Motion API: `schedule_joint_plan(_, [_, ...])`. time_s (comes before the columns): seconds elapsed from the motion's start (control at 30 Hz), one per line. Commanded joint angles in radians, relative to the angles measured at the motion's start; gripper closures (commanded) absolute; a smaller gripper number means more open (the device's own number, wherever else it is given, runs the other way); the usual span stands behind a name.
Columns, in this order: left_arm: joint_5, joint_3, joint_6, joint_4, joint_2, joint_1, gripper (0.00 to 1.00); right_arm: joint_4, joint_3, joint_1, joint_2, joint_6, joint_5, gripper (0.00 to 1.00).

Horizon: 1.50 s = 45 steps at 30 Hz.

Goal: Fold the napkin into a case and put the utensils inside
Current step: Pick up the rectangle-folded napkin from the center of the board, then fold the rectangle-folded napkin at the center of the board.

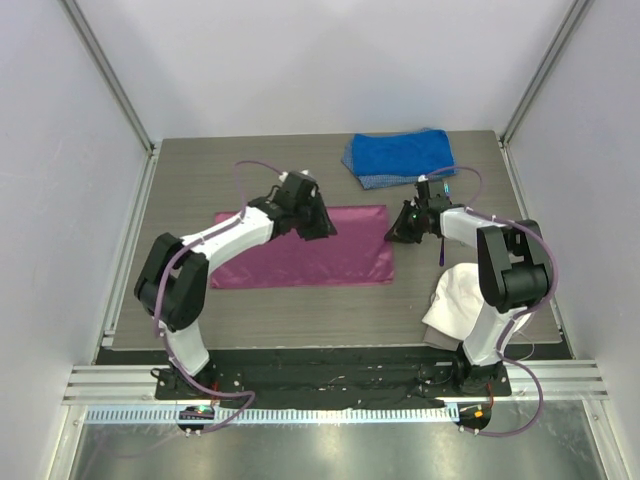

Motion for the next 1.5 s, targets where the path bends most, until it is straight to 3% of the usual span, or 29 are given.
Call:
schedule_joint_plan(0.0, [0.045,-0.042,-0.037,0.054,-0.023,0.103,0.68,-0.034,0.043,-0.004,-0.070,-0.064,0.108,0.99])
schedule_joint_plan(0.33, [0.108,-0.010,0.008,0.040,0.052,0.208,0.70,-0.122,0.148,-0.019,-0.060,-0.118,0.185,0.99])
schedule_joint_plan(0.57, [0.136,0.068,-0.023,0.048,0.208,0.208,0.86,-0.151,0.178,-0.022,-0.055,-0.132,0.211,0.99])
schedule_joint_plan(0.8, [0.085,0.086,-0.032,0.048,0.291,0.203,0.90,-0.150,0.184,-0.015,-0.080,-0.126,0.177,0.99])
schedule_joint_plan(1.13, [0.064,-0.016,-0.081,0.112,0.273,0.172,0.92,-0.214,0.351,0.123,-0.119,-0.104,0.164,0.99])
schedule_joint_plan(1.47, [0.035,-0.133,-0.207,0.236,0.231,0.059,0.93,-0.134,0.452,0.306,-0.047,0.041,-0.054,0.99])
